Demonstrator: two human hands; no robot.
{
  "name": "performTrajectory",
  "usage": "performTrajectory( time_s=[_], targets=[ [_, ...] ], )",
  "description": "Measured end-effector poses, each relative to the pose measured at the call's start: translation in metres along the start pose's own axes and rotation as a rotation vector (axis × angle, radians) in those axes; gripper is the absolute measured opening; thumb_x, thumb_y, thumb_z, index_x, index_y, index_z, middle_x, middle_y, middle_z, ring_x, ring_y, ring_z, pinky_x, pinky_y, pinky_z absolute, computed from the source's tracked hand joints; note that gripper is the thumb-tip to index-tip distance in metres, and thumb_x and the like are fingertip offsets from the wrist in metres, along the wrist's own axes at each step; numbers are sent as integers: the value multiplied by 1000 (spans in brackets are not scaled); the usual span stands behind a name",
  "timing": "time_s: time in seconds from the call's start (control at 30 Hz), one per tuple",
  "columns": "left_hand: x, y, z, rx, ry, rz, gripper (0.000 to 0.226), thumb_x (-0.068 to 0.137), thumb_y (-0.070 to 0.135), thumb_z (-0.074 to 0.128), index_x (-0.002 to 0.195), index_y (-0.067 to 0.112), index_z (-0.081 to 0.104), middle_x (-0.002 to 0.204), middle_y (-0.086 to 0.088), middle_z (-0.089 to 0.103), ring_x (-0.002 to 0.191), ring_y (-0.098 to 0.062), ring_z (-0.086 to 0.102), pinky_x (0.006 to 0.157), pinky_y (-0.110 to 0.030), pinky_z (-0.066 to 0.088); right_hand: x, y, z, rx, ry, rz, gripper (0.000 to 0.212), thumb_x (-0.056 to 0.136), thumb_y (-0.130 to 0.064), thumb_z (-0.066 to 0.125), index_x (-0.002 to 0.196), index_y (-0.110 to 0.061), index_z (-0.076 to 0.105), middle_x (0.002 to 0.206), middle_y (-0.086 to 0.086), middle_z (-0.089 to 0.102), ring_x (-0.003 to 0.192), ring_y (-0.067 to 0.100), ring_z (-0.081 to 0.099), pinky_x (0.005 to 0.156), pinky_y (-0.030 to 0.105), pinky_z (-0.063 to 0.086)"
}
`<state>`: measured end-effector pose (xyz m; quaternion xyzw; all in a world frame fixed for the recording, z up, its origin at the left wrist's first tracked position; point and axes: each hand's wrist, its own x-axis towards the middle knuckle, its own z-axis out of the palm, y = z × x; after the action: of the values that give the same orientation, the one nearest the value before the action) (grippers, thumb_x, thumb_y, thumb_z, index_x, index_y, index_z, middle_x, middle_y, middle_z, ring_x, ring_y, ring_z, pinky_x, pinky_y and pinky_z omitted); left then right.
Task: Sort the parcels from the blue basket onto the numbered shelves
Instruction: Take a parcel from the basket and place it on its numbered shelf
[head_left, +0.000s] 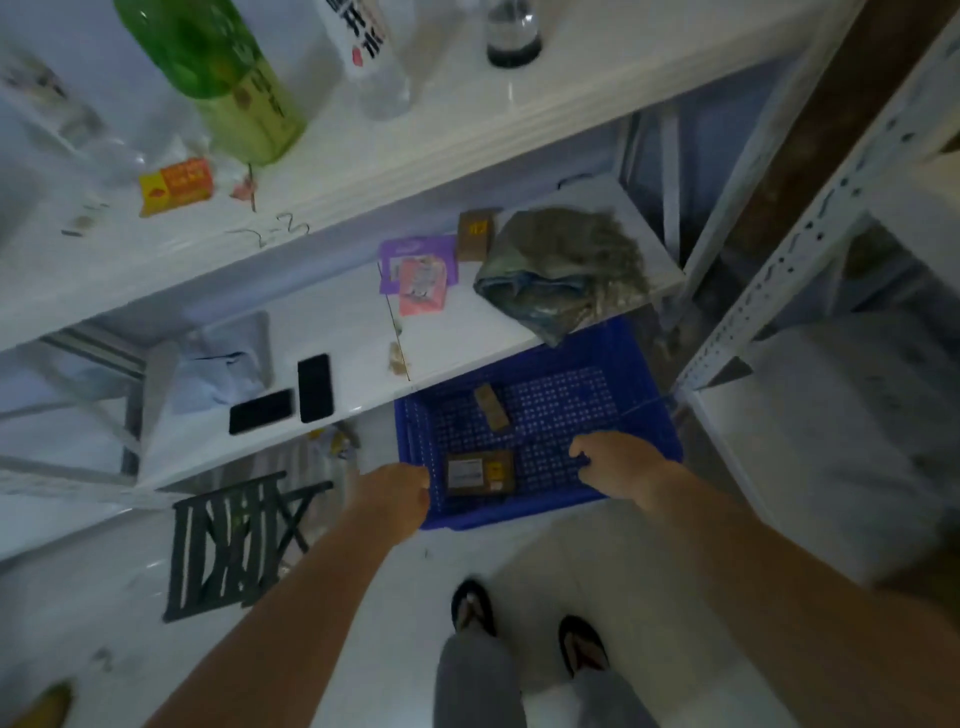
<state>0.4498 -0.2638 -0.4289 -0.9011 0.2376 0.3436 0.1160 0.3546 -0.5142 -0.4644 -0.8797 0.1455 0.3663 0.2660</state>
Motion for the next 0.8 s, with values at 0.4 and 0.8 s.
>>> performTrajectory(
  time_s=[0.4,0.8],
  targets=[
    [174,-59,115,-125,-201,25,36,97,26,38,132,25,48,136,-1,52,124,-18,51,102,-30,40,168,-5,106,228,-13,168,37,98,-20,45,135,-17,47,137,2,49,124,18,47,100,31,41],
    [408,-40,329,-681,-342,-233,17,97,15,47,113,20,50,72,0,46,52,-14,37,57,-33,35,432,69,216,114,-77,196,47,99,-16,44,145,-18,33,124,8,56,86,23,58,66,30,46]
  ],
)
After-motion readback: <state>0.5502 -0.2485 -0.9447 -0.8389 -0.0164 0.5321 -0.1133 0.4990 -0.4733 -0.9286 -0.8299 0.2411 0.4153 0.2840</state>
